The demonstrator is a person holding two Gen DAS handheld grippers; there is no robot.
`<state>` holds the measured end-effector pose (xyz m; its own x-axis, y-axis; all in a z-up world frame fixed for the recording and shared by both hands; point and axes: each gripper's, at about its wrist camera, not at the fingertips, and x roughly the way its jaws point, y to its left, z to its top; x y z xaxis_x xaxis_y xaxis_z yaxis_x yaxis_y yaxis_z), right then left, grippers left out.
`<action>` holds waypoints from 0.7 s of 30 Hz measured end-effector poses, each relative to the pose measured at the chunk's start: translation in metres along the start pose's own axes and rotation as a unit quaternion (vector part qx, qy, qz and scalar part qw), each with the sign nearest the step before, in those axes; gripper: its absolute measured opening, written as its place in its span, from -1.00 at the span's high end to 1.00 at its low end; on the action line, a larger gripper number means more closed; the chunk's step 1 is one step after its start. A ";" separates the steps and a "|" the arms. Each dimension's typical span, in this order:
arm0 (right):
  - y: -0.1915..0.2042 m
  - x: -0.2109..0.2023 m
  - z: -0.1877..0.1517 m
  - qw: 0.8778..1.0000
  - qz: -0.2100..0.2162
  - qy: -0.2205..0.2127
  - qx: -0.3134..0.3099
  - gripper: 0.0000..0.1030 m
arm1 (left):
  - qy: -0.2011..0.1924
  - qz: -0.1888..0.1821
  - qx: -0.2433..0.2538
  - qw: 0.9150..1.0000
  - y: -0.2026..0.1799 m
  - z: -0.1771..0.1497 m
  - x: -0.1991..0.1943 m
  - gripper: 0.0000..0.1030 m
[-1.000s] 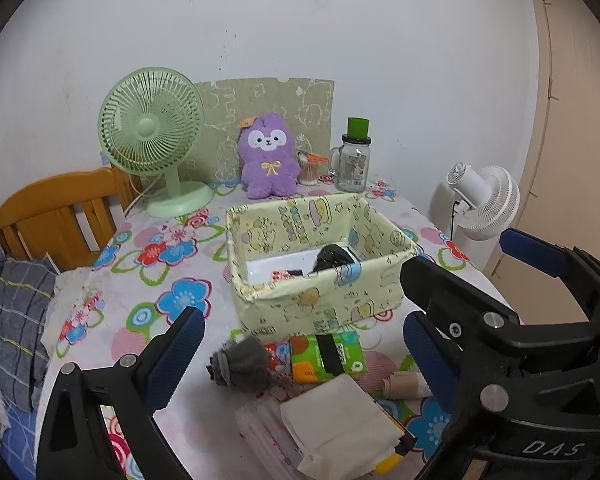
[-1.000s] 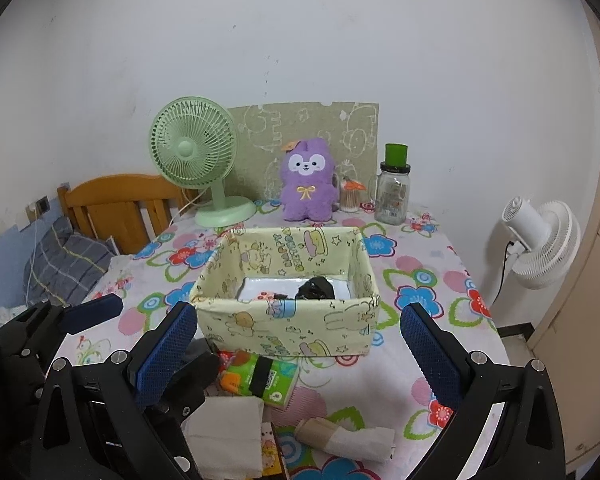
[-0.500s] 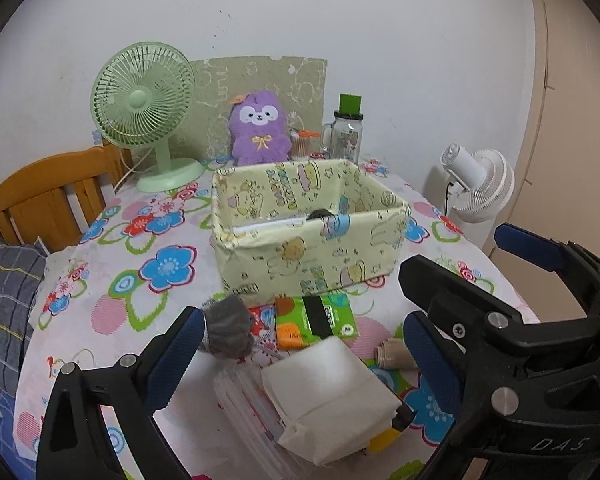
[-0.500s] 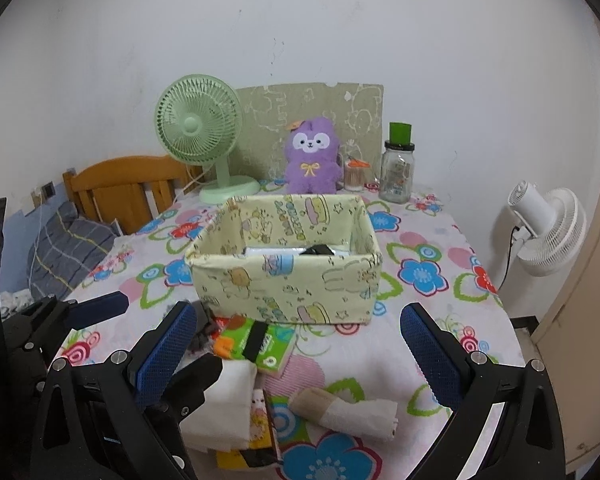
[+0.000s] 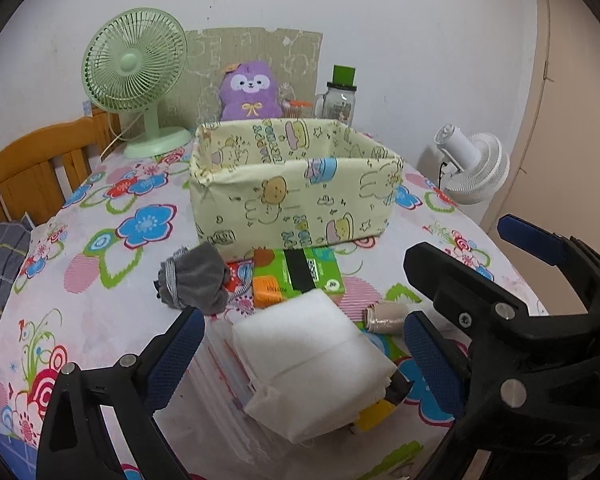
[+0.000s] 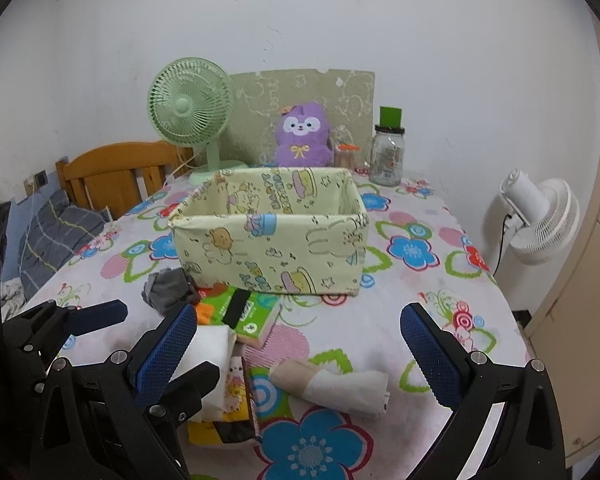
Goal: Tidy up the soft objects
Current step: 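Withdraw both open grippers from the box back over the table items, then grasp the folded white cloth with the left gripper while the right grasps the rolled white towel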
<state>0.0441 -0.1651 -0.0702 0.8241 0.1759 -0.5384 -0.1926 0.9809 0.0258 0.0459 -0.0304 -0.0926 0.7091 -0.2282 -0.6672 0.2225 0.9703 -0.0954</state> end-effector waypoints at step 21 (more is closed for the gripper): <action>-0.013 0.013 -0.026 0.999 -0.010 0.028 0.020 -0.99 | 0.022 -0.006 -0.014 1.000 -0.006 -0.020 0.018 -0.58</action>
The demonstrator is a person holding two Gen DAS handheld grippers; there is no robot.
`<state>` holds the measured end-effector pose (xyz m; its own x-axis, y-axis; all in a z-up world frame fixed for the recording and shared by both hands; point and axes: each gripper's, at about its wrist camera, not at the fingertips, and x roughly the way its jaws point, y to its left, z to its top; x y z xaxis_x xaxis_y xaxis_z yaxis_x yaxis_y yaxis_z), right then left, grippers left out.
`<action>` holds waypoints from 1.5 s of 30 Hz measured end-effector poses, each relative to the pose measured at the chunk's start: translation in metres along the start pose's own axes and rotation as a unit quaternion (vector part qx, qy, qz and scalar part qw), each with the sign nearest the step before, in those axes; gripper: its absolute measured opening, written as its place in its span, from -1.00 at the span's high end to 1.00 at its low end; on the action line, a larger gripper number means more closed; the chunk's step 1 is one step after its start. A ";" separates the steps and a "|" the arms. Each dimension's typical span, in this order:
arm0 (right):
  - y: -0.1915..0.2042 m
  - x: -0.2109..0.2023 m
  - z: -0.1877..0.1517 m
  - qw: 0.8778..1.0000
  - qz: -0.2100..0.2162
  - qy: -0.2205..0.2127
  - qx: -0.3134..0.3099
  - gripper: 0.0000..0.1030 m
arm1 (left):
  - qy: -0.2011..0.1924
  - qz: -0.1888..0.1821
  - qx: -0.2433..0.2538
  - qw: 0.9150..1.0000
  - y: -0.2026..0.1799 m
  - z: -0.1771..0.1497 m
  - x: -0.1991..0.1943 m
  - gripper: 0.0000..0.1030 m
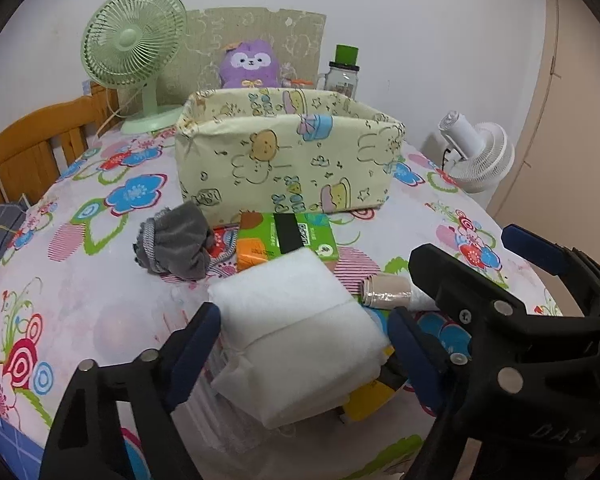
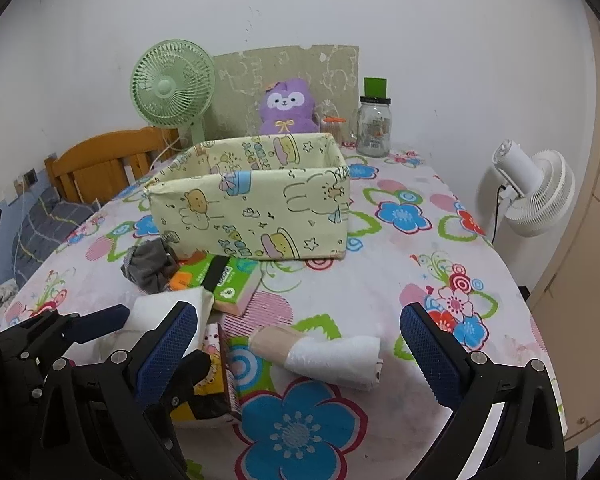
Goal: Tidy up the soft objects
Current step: 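Grasp the folded white cloth with the left gripper while the right grasps the rolled white towel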
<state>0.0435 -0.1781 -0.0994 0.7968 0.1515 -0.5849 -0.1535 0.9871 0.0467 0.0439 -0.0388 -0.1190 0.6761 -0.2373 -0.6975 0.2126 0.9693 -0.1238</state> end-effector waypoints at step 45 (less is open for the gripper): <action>-0.020 0.048 -0.019 0.995 -0.010 0.081 0.050 0.09 | -0.004 0.013 0.047 0.999 -0.004 -0.011 0.008 -0.29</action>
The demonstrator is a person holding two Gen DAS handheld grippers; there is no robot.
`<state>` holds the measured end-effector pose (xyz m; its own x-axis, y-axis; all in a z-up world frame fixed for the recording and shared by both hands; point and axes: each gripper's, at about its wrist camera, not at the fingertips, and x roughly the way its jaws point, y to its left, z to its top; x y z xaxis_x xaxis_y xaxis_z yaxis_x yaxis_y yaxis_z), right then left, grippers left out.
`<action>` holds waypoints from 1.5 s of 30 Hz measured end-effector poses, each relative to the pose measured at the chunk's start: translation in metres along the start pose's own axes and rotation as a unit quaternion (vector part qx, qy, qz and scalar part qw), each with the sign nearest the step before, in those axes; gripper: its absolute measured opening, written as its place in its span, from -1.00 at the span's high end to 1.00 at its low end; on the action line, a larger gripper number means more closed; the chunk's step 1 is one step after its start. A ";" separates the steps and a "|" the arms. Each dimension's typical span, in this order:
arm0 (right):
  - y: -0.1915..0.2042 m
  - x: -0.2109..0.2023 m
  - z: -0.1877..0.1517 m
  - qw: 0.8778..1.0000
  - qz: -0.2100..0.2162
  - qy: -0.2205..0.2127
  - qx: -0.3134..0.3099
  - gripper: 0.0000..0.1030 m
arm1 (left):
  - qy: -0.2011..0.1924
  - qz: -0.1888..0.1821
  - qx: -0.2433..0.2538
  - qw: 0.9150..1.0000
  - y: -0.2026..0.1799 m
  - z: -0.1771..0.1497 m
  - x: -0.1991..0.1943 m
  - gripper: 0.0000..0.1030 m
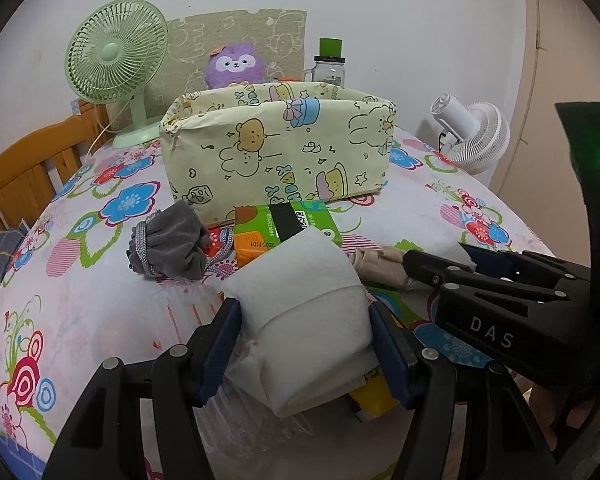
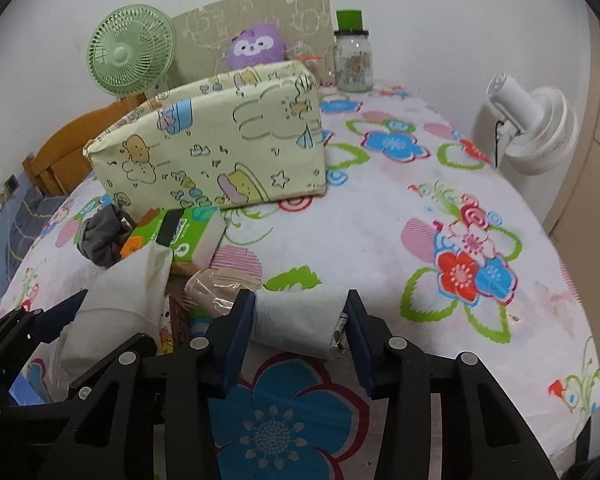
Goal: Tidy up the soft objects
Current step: 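Grasp the folded white cloth with the left gripper while the right grasps the rolled white towel, then lift the white cloth and rolled towel with both grippers toward the fabric box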
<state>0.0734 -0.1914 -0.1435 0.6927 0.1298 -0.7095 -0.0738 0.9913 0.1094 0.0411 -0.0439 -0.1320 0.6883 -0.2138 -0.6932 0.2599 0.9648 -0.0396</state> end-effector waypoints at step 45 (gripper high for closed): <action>0.018 -0.064 0.029 0.997 -0.002 -0.072 -0.026 0.08 | -0.043 -0.001 0.011 0.999 -0.008 0.035 -0.043 -0.25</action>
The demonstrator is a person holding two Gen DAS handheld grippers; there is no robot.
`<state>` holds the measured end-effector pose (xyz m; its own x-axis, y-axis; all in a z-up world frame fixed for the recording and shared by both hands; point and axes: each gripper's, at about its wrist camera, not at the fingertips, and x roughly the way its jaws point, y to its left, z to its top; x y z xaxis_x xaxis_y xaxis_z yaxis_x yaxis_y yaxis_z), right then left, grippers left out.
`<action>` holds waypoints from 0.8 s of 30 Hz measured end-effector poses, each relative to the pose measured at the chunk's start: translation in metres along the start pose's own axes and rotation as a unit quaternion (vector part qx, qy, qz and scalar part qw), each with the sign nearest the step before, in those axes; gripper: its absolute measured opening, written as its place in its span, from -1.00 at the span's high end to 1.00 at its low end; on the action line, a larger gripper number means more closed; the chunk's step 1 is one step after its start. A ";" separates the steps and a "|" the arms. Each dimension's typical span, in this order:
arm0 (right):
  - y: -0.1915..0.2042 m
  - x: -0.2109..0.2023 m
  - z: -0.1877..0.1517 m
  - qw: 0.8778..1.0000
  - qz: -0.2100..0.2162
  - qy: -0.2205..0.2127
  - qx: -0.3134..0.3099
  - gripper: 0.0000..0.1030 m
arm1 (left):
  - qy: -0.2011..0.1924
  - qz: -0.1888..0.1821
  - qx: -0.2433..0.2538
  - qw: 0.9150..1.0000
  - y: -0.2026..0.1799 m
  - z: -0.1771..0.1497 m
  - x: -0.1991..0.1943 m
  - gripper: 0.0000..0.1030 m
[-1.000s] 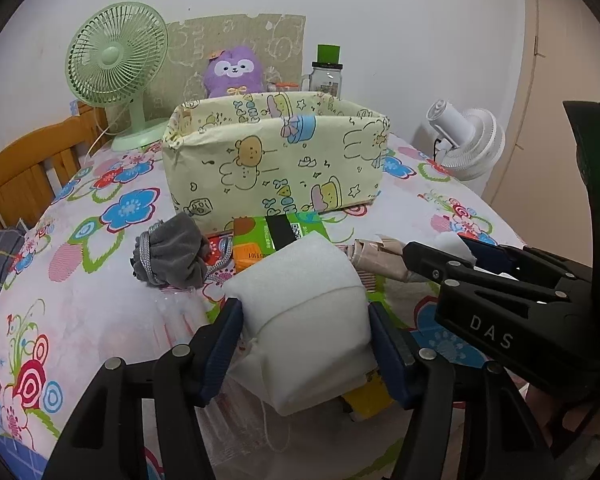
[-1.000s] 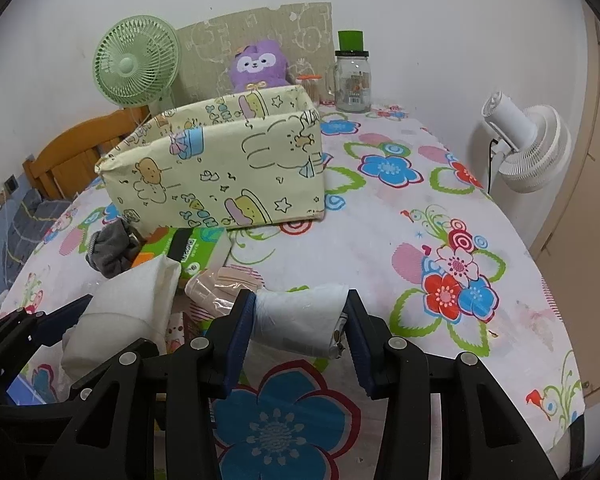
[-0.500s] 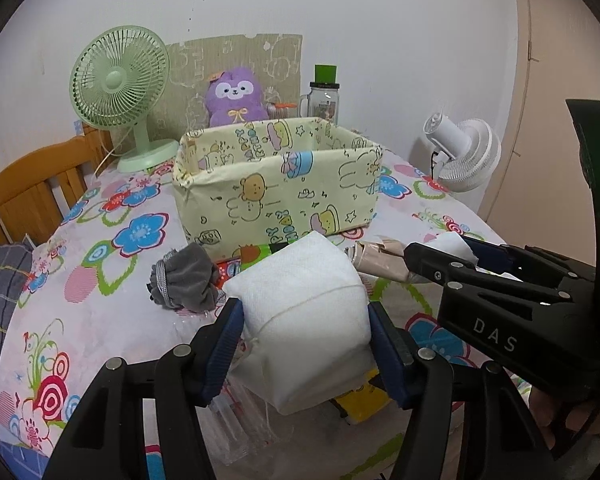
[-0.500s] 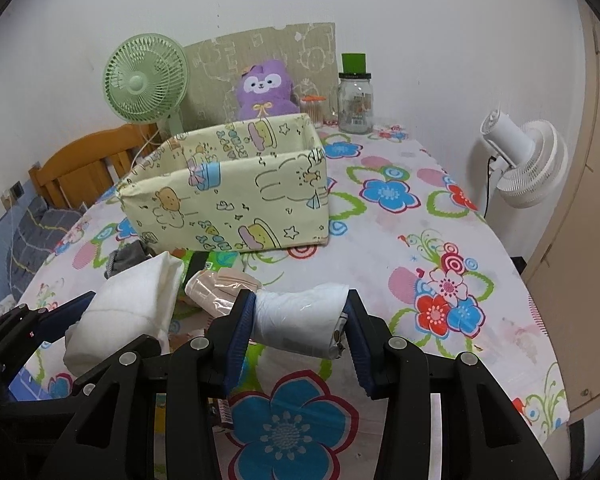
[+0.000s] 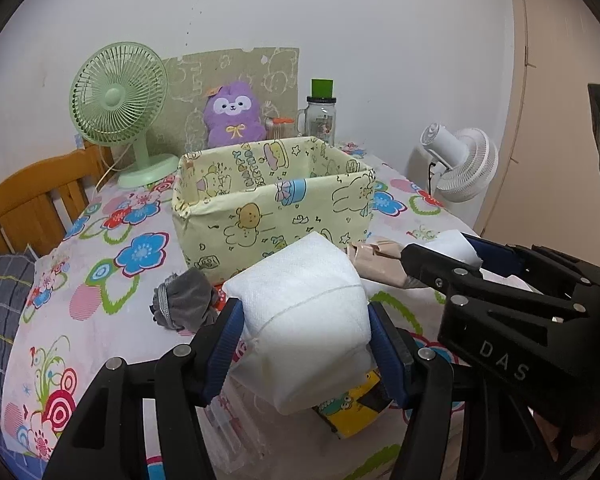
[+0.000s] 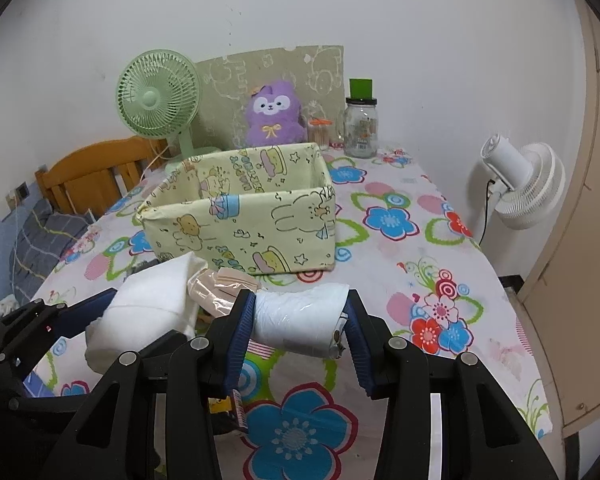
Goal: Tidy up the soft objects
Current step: 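Lift the white cloth and rolled towel with both grippers toward the fabric box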
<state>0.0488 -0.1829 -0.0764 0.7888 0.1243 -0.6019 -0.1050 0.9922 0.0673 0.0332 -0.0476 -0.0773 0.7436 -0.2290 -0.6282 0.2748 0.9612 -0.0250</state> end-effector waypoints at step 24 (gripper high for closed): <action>0.014 -0.019 0.030 0.999 -0.010 -0.034 -0.012 0.08 | -0.016 0.009 -0.008 1.000 0.006 0.028 -0.004 -0.25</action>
<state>0.0503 -0.1707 -0.0402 0.8299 0.1055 -0.5478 -0.1022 0.9941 0.0367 0.0489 -0.0457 -0.0526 0.7677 -0.2168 -0.6030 0.2520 0.9674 -0.0269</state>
